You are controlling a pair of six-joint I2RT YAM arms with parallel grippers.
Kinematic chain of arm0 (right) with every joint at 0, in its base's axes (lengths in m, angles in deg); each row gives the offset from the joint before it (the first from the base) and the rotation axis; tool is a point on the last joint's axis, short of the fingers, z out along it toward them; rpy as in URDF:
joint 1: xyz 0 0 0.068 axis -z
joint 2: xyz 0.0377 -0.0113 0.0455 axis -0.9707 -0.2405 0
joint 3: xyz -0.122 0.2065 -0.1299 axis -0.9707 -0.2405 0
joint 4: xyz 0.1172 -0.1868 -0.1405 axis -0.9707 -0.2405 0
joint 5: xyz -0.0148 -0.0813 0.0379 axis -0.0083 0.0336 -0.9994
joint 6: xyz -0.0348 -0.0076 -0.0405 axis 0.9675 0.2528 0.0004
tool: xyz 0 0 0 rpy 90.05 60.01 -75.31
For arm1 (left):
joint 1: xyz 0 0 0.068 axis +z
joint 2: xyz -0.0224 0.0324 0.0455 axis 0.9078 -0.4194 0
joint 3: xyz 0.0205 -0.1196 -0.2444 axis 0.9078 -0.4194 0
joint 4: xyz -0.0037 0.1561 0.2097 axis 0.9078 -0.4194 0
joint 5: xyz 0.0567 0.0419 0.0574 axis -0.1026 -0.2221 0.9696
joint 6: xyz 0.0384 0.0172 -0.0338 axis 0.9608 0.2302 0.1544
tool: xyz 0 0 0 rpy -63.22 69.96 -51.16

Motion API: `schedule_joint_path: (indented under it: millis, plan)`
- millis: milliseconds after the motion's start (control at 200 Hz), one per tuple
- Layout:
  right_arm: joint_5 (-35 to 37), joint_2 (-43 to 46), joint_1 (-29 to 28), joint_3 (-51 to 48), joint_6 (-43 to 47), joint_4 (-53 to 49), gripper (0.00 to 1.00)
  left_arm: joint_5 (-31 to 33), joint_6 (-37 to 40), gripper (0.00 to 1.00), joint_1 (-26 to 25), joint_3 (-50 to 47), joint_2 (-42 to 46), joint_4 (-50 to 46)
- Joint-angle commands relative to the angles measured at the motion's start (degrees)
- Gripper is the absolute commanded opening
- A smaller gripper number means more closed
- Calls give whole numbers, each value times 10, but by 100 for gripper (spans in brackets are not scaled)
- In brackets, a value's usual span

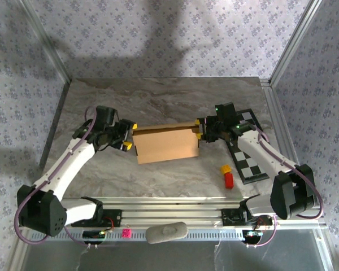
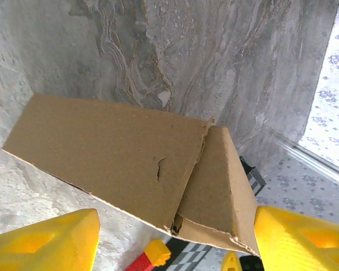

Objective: Fold the paper box

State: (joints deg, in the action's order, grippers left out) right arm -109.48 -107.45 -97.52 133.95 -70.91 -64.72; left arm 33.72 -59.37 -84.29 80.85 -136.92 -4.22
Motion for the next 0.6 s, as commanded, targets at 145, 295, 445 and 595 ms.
schedule_joint_path:
  millis: [145, 295, 445, 595]
  plan:
    - [10, 12, -5, -10, 8, -21, 45, -17, -87, 57, 3, -66, 26, 75]
    - [9, 12, -4, -11, 9, -21, 43, -13, -89, 48, 3, -77, 29, 85]
    - [7, 16, -5, -13, 11, -23, 38, -11, -88, 34, 3, -83, 34, 82]
    - [6, 23, -3, -20, 17, -30, 37, -8, -90, 28, 3, -90, 44, 79]
